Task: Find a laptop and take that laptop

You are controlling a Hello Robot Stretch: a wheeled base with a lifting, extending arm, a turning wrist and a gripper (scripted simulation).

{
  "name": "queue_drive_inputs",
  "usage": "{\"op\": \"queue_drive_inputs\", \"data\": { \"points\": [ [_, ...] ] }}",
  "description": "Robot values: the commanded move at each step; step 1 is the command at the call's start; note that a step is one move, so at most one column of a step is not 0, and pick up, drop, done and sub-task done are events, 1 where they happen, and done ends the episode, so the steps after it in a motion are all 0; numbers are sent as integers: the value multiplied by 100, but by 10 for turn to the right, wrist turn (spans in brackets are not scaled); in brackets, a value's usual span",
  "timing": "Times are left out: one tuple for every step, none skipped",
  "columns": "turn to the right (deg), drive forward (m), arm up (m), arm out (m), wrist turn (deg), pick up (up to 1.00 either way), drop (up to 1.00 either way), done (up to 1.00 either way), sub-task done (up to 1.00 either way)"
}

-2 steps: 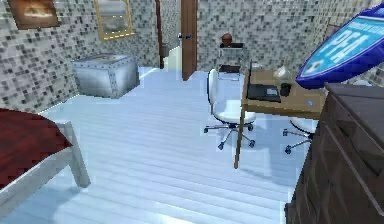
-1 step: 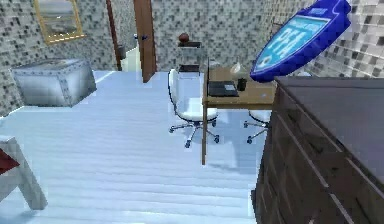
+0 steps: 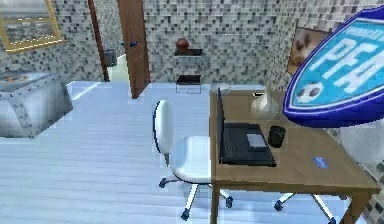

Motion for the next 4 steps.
{"op": "queue_drive_inputs", "data": {
  "points": [
    [-450,0,0,0,0,0,0,0,0],
    [-270,0,0,0,0,0,0,0,0],
    [0,0,50,0,0,0,0,0,0],
    [0,0,32,0,0,0,0,0,0]
  ]
}}
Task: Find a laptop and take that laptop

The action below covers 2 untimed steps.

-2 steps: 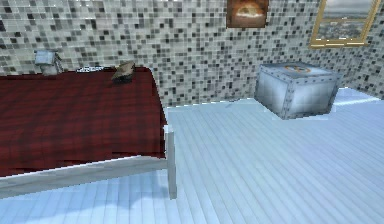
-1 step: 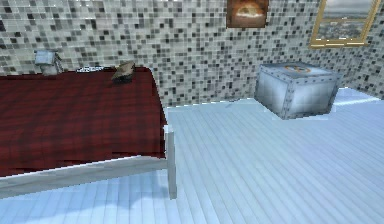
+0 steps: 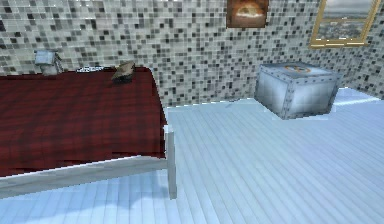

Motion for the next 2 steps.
{"op": "queue_drive_inputs", "data": {
  "points": [
    [0,0,0,50,0,0,0,0,0],
    [0,0,0,0,450,0,0,0,0]
  ]
}}
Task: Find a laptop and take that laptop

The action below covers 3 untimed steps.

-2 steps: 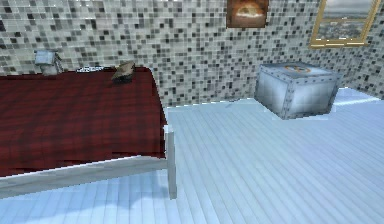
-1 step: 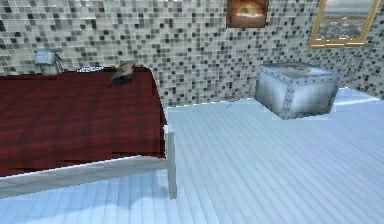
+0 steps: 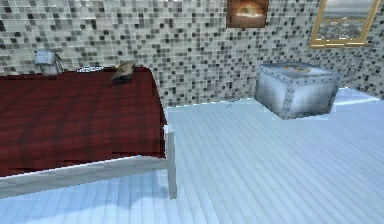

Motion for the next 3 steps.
{"op": "queue_drive_inputs", "data": {
  "points": [
    [0,0,0,0,450,0,0,0,0],
    [0,0,0,0,300,0,0,0,0],
    [0,0,-30,0,0,0,0,0,0]
  ]
}}
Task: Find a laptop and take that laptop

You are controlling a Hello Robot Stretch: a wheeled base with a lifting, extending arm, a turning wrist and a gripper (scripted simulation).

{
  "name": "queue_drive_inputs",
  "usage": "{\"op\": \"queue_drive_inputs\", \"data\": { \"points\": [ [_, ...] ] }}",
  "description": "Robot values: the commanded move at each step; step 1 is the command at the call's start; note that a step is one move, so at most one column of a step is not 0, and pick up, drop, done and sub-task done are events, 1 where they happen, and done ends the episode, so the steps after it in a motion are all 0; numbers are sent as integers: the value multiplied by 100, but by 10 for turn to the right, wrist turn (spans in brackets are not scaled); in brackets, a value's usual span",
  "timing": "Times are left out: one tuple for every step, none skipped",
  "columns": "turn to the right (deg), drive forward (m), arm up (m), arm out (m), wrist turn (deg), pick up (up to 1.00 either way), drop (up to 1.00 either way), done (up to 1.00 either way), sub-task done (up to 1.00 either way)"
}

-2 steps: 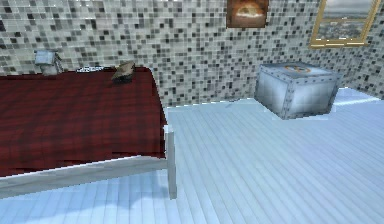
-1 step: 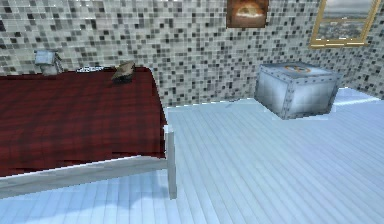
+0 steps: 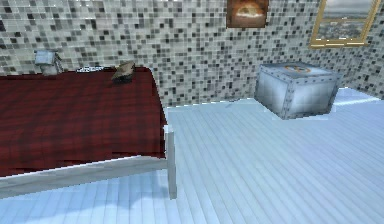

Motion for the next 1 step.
{"op": "queue_drive_inputs", "data": {
  "points": [
    [0,0,10,0,0,0,0,0,0]
  ]
}}
